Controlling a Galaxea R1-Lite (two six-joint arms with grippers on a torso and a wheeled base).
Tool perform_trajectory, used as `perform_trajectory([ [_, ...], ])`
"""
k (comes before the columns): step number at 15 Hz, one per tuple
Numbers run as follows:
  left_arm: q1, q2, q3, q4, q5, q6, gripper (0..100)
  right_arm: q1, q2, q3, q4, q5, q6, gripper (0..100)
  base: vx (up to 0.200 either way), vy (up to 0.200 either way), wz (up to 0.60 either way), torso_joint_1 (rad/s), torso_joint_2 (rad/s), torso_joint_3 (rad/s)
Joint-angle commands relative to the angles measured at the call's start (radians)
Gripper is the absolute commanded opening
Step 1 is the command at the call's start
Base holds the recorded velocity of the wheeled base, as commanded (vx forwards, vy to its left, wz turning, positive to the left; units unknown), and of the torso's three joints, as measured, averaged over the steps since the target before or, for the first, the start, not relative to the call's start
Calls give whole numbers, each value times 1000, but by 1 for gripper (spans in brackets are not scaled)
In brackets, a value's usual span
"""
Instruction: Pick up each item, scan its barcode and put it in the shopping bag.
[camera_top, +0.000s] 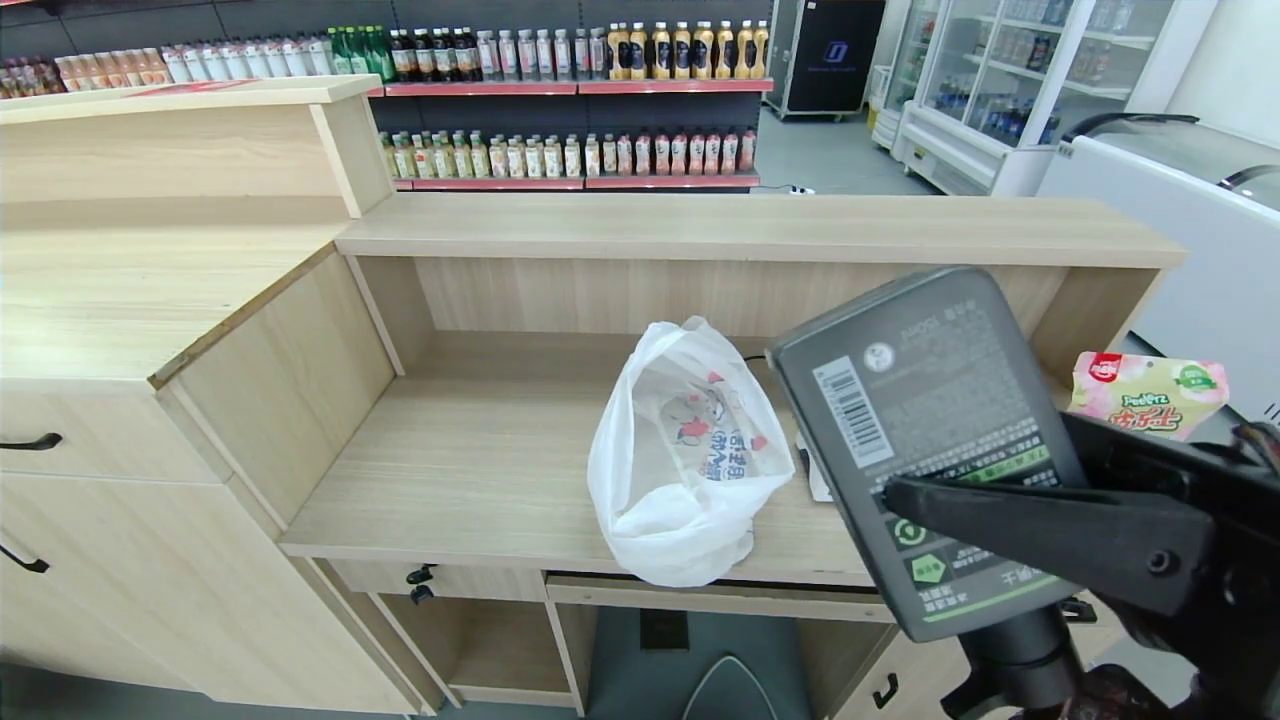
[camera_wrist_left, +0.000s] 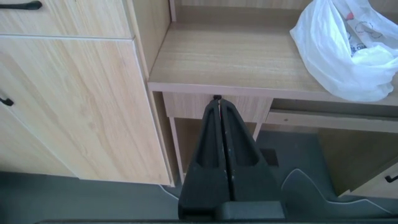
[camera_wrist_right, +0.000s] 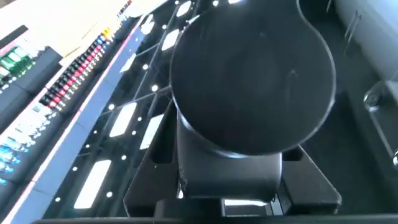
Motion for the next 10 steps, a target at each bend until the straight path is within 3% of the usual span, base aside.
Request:
perform_trajectory([
  [1, 1, 0, 0, 0, 1, 0, 0, -15, 14, -9, 3, -27, 56, 0, 0, 0, 0, 0, 0, 0],
  [3, 1, 0, 0, 0, 1, 0, 0, -33, 16, 15, 9, -90, 106, 0, 0, 0, 0, 0, 0, 0],
  [10, 1, 0, 0, 0, 1, 0, 0, -24, 45, 25, 127, -98, 148, 0, 0, 0, 0, 0, 0, 0],
])
